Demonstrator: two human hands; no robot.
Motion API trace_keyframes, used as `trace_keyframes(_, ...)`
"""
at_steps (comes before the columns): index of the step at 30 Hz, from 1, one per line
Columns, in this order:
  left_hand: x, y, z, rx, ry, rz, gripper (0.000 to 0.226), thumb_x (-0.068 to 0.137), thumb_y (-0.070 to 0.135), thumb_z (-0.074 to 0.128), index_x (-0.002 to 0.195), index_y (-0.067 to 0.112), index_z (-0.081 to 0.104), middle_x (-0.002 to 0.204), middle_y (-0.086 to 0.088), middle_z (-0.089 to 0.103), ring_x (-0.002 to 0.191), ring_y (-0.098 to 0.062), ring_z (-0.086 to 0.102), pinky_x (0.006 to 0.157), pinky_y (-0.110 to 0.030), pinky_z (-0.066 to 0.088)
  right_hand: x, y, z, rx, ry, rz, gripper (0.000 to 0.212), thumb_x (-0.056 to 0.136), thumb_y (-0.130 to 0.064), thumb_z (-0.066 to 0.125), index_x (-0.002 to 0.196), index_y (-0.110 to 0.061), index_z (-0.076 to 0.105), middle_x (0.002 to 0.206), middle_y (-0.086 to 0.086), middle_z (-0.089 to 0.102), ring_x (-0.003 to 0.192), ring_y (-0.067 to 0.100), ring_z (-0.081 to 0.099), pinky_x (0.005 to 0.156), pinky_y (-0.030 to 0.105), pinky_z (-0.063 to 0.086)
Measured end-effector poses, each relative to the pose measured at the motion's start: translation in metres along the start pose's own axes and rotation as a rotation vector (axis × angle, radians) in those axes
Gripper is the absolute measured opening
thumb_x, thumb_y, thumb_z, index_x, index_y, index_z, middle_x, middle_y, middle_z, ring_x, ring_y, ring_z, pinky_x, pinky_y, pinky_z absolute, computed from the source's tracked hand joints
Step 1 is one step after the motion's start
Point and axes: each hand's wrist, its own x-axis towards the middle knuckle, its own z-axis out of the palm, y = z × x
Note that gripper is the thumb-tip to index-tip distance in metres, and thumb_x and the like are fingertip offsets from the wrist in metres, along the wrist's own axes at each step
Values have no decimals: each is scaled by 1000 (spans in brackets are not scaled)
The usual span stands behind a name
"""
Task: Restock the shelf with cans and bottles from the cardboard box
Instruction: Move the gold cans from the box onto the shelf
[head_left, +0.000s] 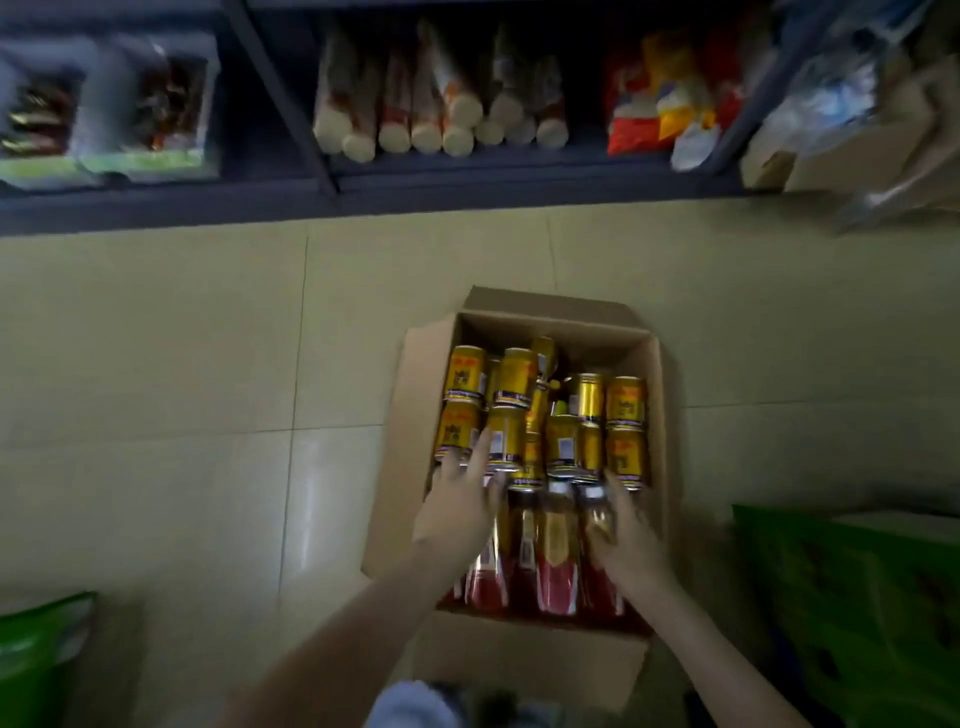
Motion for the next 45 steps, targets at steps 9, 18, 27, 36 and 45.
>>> trace_keyframes(9,144,-6,146,357,135,-42,100,92,49,51,144,21,-29,154,-30,2,140,-43,18,112,-47,25,188,38,76,-240,99,-148,81,93,-33,57,150,-43,0,161,5,-2,145,34,9,112,54,25)
trace_keyframes(18,111,-8,114,30,11,-39,102,90,33,63,147,34,-22,150,-22,15,139,-39,23,108,-47,34,163,24,60,23,200,-58,76,87,-15,66,147,-37,26,145,5,34,129,28,41,98,48,46)
trace_keyframes(27,-52,67,-93,-1251,-368,-82,51,88,6,58,130,31,43,116,-4,58,93,-20,67,77,-36,57,-82,-79,-72,1244,-88,18,63,80,-10,63,136,-33,47,132,9,57,110,32,62,74,40,56)
trace_keyframes(36,-219,235,-276,-1146,-603,480,62,79,16,67,130,35,37,106,10,69,95,-22,66,73,-35,55,-345,-211,-217,1381,306,-363,66,75,-8,60,132,-33,38,92,-4,73,82,21,71,63,32,58)
trace_keyframes(45,-439,336,-326,-726,-744,1082,70,75,37,73,131,54,34,142,-7,40,121,-33,54,96,-54,48,-612,-170,-264,1131,779,-708,80,68,-20,75,131,-51,38,121,0,61,102,26,66,77,40,54)
